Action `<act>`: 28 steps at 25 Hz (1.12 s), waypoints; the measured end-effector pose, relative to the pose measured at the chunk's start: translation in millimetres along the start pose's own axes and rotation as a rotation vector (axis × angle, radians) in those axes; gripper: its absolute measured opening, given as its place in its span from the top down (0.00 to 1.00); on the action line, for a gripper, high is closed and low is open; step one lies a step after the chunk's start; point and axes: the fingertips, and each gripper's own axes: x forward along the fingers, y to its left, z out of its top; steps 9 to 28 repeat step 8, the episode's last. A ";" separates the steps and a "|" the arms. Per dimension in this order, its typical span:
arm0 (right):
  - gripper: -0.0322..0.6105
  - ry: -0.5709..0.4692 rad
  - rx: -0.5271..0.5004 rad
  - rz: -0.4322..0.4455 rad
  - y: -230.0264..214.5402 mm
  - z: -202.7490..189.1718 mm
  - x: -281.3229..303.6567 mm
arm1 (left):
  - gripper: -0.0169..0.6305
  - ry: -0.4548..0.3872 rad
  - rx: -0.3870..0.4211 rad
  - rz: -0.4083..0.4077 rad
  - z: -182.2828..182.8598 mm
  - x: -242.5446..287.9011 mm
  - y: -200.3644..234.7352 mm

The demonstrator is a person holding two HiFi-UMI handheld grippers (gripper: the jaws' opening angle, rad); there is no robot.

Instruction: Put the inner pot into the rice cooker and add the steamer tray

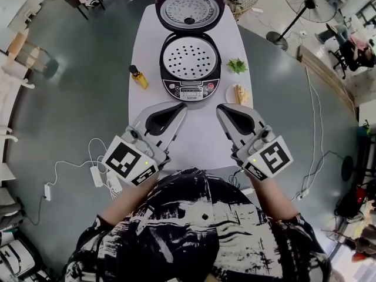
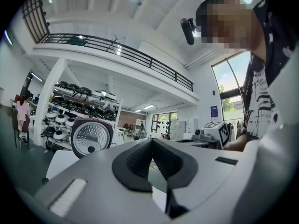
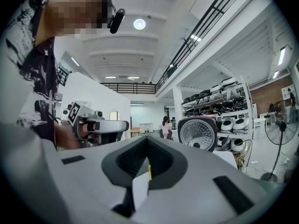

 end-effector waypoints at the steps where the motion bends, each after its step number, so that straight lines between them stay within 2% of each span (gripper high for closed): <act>1: 0.96 0.001 0.000 -0.001 -0.7 -0.7 -0.5 | 0.97 -0.001 0.000 -0.002 -0.4 1.0 -0.3; 28: 0.96 0.004 -0.008 -0.012 -3.0 1.8 -6.2 | 0.97 -0.004 0.002 -0.007 1.5 3.5 -5.1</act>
